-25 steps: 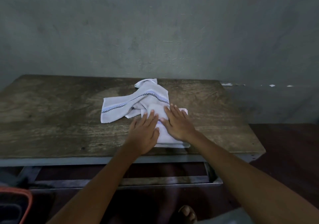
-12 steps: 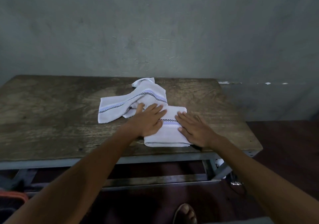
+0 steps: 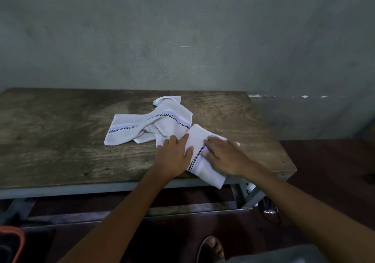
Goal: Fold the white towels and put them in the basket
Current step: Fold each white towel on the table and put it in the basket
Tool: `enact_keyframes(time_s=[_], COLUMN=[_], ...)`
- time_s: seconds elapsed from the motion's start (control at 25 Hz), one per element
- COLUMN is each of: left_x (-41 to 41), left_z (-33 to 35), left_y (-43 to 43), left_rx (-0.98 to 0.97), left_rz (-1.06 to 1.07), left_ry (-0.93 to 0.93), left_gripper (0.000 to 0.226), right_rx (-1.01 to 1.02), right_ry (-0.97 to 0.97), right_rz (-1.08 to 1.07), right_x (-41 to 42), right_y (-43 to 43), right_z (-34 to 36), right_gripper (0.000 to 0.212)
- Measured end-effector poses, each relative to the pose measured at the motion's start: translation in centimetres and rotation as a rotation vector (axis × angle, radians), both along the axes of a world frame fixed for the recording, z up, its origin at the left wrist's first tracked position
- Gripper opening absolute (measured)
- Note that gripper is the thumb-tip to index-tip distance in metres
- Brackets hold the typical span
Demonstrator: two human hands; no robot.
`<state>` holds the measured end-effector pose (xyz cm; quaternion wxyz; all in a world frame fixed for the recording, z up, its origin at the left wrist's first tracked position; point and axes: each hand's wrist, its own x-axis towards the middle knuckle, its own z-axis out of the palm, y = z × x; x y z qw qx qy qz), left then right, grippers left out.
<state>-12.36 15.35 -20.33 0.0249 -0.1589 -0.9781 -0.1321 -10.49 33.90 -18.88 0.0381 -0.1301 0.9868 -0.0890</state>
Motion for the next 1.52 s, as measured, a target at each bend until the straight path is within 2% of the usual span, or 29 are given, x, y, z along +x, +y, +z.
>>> enact_keyframes(time_s=[0.08,0.16,0.28,0.36,0.4,0.52,0.6,0.72,0.84,0.96,1.08,1.16,1.2,1.28,1.32,1.36,1.4,1.44,1.52], left_x=[-0.1,0.0,0.7,0.9,1.0,0.8,0.8,1.2,1.4,1.6,2.1,1.7,1.4,0.5,0.0,-0.4,-0.9,-1.5,-2.6], left_z=[-0.7,-0.8,-0.4,-0.9,-1.3,-1.1,-0.5,-1.0,-1.3,-0.9,-0.9,-1.0,-0.8,0.1,1.0,1.9,2.6,2.9,2.2], left_y=[-0.9,-1.2,-0.7,-0.2,0.0,0.3,0.5,0.2,-0.3,0.0,-0.2,-1.4,-1.9,-1.6,-0.3,1.5,3.4,5.2,7.9], left_rx=[0.269,0.516,0.627,0.697,0.696,0.650,0.642,0.433,0.345,0.242,0.141,0.139,0.162,0.204,0.230,0.247,0.229,0.161,-0.041], left_rz=[0.009,0.052,0.144,0.180,0.188,0.147,0.103,0.090,0.116,0.202,0.222,0.240,0.241,0.186,0.110,0.005,-0.111,-0.220,-0.362], left_ry=[-0.043,-0.053,-0.115,-0.188,-0.198,-0.236,-0.299,-0.228,-0.242,-0.120,0.085,0.244,0.301,0.381,0.380,0.334,0.263,0.192,0.073], left_gripper=[0.058,0.049,0.029,0.026,0.028,0.027,0.031,0.046,0.042,0.048,0.052,0.054,0.053,0.044,0.043,0.045,0.050,0.050,0.047], right_rx=[0.116,0.183,0.269,0.279,0.218,-0.070,-0.055,-0.051,-0.031,0.081,0.061,-0.151,-0.377,-0.785,-0.871,-0.887,-0.883,-0.877,-0.860], right_ry=[-0.150,-0.154,-0.157,-0.063,-0.024,-0.079,-0.094,-0.087,-0.147,-0.153,-0.109,-0.039,0.015,0.198,0.290,0.294,0.195,0.017,-0.332], right_rz=[-0.035,-0.028,-0.027,-0.039,-0.051,-0.146,-0.180,-0.203,-0.184,-0.124,-0.088,-0.060,-0.102,-0.313,-0.451,-0.586,-0.692,-0.748,-0.747], right_x=[0.2,-1.3,-3.8,-4.3,-4.1,-3.5,-3.1,-3.3,-4.0,-4.3,-3.7,-3.4,-3.2,-2.7,-2.2,-1.4,-0.4,0.6,3.2], right_y=[-0.1,0.6,1.7,1.2,0.5,-1.4,-1.7,-1.6,-1.2,-0.4,0.1,0.3,0.5,1.2,2.0,2.9,3.7,4.2,4.5], right_z=[-1.0,-0.4,1.4,1.7,1.6,0.5,-1.0,-1.8,-0.9,-0.3,-1.3,-1.3,-0.8,0.5,1.3,1.9,2.5,2.9,3.2], right_gripper=[0.065,0.061,0.054,0.052,0.050,0.050,0.053,0.054,0.057,0.061,0.059,0.052,0.047,0.036,0.030,0.025,0.023,0.022,0.020])
